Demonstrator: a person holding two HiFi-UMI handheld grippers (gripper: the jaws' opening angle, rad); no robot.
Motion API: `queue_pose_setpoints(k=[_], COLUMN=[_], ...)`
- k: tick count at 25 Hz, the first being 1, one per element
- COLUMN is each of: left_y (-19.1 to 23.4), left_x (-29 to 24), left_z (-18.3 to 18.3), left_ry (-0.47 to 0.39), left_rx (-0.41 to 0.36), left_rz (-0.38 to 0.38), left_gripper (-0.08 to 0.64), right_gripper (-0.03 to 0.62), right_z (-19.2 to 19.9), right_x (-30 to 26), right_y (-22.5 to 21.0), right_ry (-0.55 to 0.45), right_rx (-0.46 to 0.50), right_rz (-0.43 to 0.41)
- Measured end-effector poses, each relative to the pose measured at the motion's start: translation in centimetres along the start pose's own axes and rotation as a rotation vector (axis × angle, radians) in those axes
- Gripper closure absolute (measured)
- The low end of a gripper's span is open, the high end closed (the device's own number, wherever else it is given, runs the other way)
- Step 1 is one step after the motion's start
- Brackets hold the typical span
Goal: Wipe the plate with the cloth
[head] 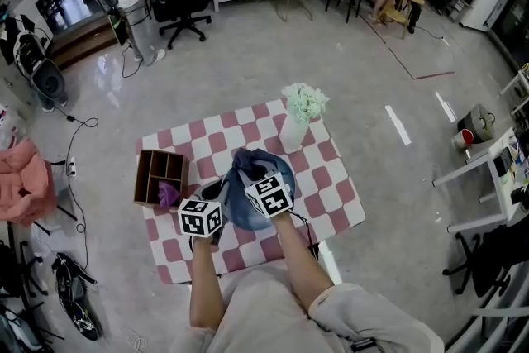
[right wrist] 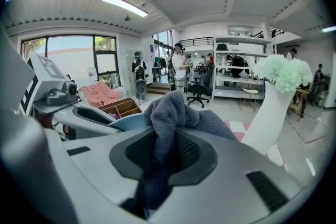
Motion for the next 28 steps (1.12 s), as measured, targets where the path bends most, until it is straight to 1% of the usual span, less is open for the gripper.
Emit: queue_pose_setpoints(k=[6, 12, 18, 23, 28], left_y=[-0.2, 0.4, 0.5, 0.1, -0.4], left_x=[-0.1, 0.2, 0.2, -0.2, -0.7], left_z=[-0.1, 0.1, 0.6, 1.2, 1.3], left_ry=[0.006, 0.005, 0.003, 0.010, 0.010], left_rx=[-0.012, 0.008, 0.029, 0.046, 0.061], left_rz=[0.013, 0.012, 0.009, 0.018, 0.028], left_gripper=[0.528, 0.526, 0.526, 0.526, 0.525], right_gripper=[0.514, 0.514, 0.514, 0.514, 0.514], right_z=[0.4, 1.2, 2.7, 4.7, 6.1], right_x=[0.6, 0.6, 1.0, 1.8, 2.9], right_y=[-1.4, -2.5, -3.4, -4.2, -5.3], right_ry=[0.011, 0.029, 0.056, 0.100, 0.120], right_rx=[-0.026, -0.049, -0.072, -0.083, -0.112], right_rz=[0.035, 0.063, 0.087, 0.110, 0.135])
Point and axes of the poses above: the fingertips, and each gripper's own axes: x backward along the fingers, y to its left, z out of its underside, the point moved 6 cm from there along x, backward along the fingers
